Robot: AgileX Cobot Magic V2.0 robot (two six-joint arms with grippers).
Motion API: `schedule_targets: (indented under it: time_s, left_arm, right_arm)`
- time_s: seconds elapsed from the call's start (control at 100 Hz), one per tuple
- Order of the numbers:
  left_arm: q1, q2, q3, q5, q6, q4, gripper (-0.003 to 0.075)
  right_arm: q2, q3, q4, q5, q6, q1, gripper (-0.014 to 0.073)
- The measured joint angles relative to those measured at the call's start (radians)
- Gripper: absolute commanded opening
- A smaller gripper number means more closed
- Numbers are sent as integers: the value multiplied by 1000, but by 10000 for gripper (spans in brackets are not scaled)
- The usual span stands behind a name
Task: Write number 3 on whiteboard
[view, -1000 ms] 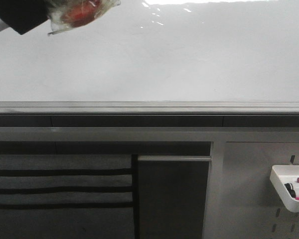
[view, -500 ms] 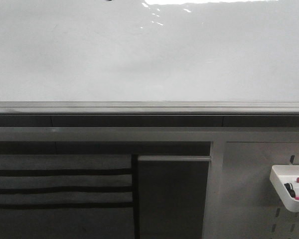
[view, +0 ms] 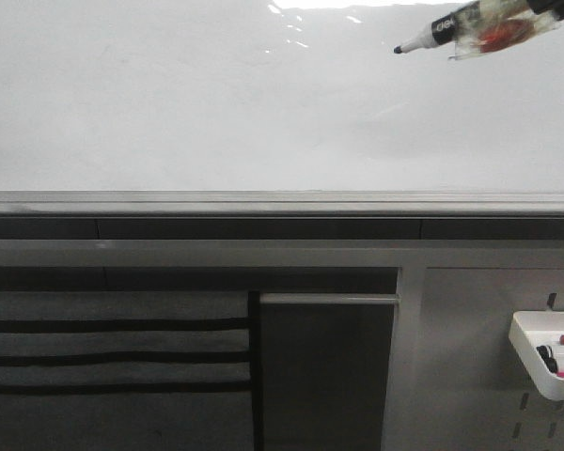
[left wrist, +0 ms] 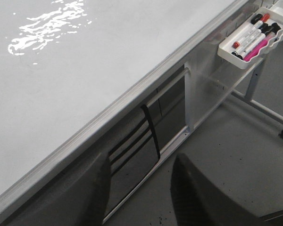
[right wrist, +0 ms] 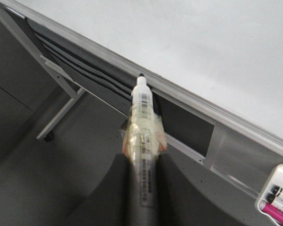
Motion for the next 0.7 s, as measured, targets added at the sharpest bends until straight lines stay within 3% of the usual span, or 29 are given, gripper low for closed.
schedule_targets:
  time_s: [0.7]
  left_arm:
    - [0, 0, 5, -15, -2, -4, 284]
  right_arm:
    - [523, -435, 16, 31, 24, 0, -57]
